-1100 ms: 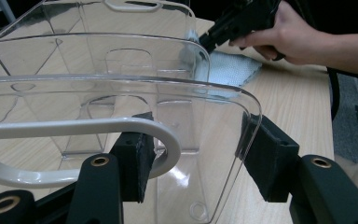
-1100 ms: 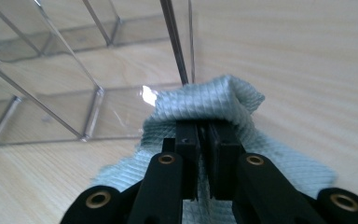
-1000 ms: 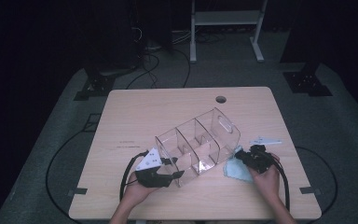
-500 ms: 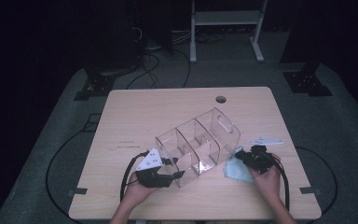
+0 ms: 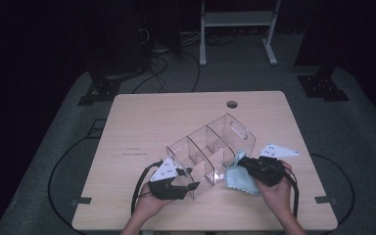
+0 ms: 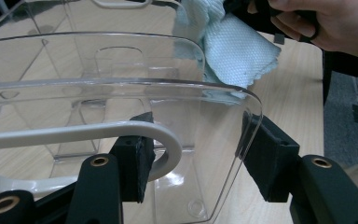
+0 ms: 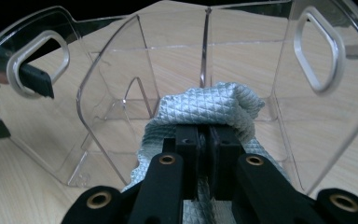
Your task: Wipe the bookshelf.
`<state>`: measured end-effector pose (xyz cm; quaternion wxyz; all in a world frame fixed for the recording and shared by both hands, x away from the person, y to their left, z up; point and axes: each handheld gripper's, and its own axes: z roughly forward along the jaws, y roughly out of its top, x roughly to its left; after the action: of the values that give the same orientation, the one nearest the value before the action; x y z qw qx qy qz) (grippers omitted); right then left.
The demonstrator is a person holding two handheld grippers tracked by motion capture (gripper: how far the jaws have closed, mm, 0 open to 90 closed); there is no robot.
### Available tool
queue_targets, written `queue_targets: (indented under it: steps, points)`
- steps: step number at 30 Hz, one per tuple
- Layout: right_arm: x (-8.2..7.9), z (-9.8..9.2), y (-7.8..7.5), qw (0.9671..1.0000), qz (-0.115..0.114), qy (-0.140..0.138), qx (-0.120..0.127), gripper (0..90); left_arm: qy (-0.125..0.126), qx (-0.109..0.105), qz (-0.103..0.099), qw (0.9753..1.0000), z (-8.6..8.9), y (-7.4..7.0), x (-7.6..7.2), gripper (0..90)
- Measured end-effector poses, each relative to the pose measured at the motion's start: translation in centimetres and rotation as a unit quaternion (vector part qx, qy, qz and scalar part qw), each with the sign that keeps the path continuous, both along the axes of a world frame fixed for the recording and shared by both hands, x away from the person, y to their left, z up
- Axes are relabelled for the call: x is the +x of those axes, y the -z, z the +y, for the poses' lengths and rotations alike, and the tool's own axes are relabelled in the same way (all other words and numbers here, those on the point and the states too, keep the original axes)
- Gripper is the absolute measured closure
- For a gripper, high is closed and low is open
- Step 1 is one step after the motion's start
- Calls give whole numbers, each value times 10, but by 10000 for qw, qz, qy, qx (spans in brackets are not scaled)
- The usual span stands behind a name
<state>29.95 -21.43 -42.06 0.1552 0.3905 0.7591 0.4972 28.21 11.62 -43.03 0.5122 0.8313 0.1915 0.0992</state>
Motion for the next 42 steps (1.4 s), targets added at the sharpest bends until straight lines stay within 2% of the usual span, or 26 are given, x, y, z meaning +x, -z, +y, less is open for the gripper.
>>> queue_targets:
  steps: [3,6,9,14,16,19,22,26,28,30,32,34,36,38,42]
  points:
    - [3,1,2,10000,32,56,-52,841,37,4,10,10000,-2,0,-1,460]
    - [5,-2,12,9999,153,26,16,841,35,-6,12,10000,-2,0,-1,460]
    - [7,-2,20,9995,265,41,-142,841,37,11,5,10000,-3,0,-1,460]
    - [5,-3,9,9999,83,69,-15,841,41,12,-8,10000,-3,0,-1,460]
    - [5,-2,10,9999,73,61,-43,841,39,-2,0,10000,-2,0,-1,460]
    - [7,-1,21,9996,230,41,-170,841,48,3,-4,10000,-2,0,-1,460]
    - [10,-1,33,9985,514,38,-196,840,60,16,-5,10000,-2,0,-1,459]
    - [6,1,21,9994,286,54,-198,840,65,12,-2,10000,-2,0,-1,457]
    - [6,1,20,9995,264,41,-181,840,60,7,9,10000,-1,0,-1,456]
    - [8,0,24,9993,347,12,-149,840,55,11,10,10000,-1,0,-1,454]
    - [9,1,33,9987,460,14,-233,840,52,19,4,10000,-1,0,-1,455]
    - [13,3,47,9972,669,20,-343,839,56,32,-2,10000,-1,0,-1,456]
    - [14,3,51,9965,767,16,-336,838,51,27,-2,10000,-1,0,-1,456]
    - [14,4,48,9965,750,39,-377,838,65,33,-10,10000,-1,0,-1,455]
    - [10,6,37,9978,509,71,-419,839,67,19,-7,10000,0,0,0,457]
